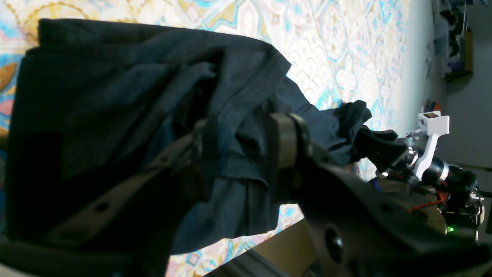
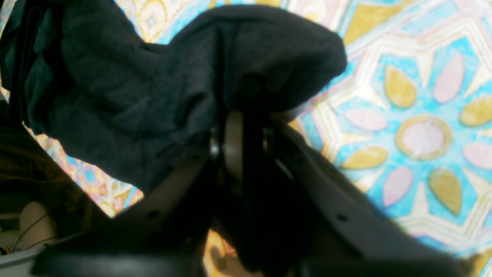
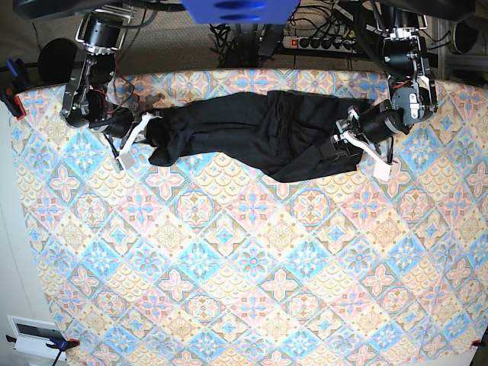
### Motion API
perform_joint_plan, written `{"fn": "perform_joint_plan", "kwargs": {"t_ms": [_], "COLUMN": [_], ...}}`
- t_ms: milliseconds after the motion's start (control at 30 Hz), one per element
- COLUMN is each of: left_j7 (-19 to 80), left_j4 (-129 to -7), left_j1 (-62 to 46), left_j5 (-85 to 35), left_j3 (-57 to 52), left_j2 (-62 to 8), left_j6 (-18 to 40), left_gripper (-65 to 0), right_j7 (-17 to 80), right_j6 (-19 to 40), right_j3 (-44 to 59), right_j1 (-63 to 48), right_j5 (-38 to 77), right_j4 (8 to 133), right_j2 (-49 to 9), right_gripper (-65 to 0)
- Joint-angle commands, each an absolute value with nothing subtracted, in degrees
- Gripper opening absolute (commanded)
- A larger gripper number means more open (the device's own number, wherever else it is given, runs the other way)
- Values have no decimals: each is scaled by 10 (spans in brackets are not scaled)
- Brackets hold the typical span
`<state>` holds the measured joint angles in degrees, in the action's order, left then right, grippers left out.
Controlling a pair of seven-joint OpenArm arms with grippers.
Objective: Layout the t-shirt on the table in an organized manner, then fold the t-shirt properly
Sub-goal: 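Lift the strip end with the right gripper toward the left gripper, then fold the held end with the right gripper over onto the shirt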
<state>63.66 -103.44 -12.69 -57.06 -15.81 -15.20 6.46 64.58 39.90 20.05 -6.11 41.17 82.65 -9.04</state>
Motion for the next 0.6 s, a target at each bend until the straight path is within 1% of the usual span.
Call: {"fn": "perform_joint_plan", "kwargs": {"t_ms": [0, 233, 300, 433, 567], "left_j7": [629, 633, 633, 633, 633], "left_j4": [-1043, -1043, -1043, -1043, -1043], "left_j1": [-122, -124, -124, -126, -127], "left_j5": [-581, -582, -580, -580, -579], "left_j3": [-169, -183, -183, -183, -179], "left_j2": [-155, -156, -157, -157, -157], "left_j6": [68, 68, 68, 68, 68], "left_gripper": [-443, -443, -443, -443, -443], "right_j7": [670, 670, 671, 671, 671], "right_j6": [400, 400, 400, 400, 400], "right_j3": [209, 283, 292, 302, 314], "right_j1": [-57, 14, 17, 19, 58], "right_j5": [393, 389, 373, 341, 328], "right_j4": [828, 827, 827, 827, 827], "right_j2": [-93, -100, -115, -123, -139], "right_gripper": [-646, -650, -650, -650, -650]}}
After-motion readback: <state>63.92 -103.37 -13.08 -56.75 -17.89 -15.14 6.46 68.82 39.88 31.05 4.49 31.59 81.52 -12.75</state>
